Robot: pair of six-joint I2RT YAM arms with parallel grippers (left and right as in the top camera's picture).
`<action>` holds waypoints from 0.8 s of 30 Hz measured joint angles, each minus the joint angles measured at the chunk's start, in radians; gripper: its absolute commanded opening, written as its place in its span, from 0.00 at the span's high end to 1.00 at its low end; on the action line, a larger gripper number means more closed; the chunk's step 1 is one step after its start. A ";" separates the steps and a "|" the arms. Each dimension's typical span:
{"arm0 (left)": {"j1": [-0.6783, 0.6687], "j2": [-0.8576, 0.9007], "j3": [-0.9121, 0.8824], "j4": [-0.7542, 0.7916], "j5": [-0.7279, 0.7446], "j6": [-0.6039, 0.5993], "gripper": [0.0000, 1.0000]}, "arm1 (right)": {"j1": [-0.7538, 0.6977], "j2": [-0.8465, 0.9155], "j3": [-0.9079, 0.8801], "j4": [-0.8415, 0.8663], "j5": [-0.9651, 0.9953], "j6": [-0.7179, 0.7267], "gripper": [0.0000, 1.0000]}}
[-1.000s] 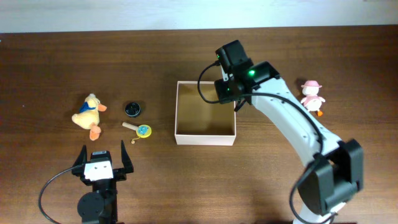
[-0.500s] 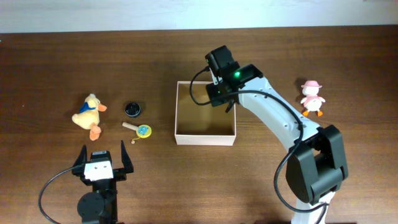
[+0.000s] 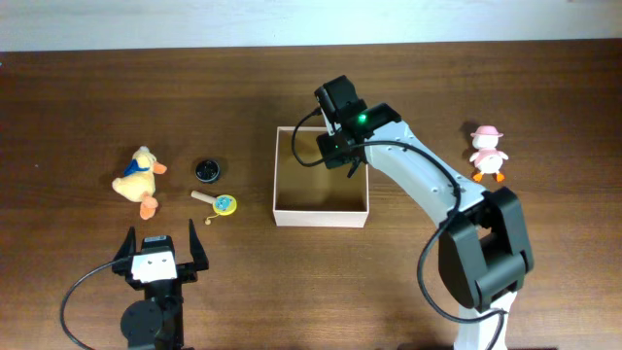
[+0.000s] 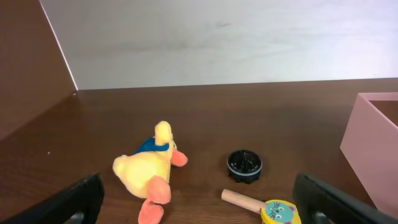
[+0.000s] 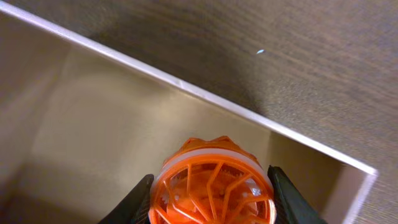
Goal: Pack container
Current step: 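Lift orange toy and carry it over the box with right gripper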
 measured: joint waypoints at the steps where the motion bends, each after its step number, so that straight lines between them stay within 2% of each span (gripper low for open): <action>1: 0.000 0.000 0.000 0.000 0.000 0.000 0.01 | 0.000 0.005 0.000 0.000 0.000 -0.004 0.72; 24: 0.000 0.000 0.000 0.000 0.000 0.000 0.01 | 0.000 0.074 0.000 0.011 -0.002 -0.120 0.72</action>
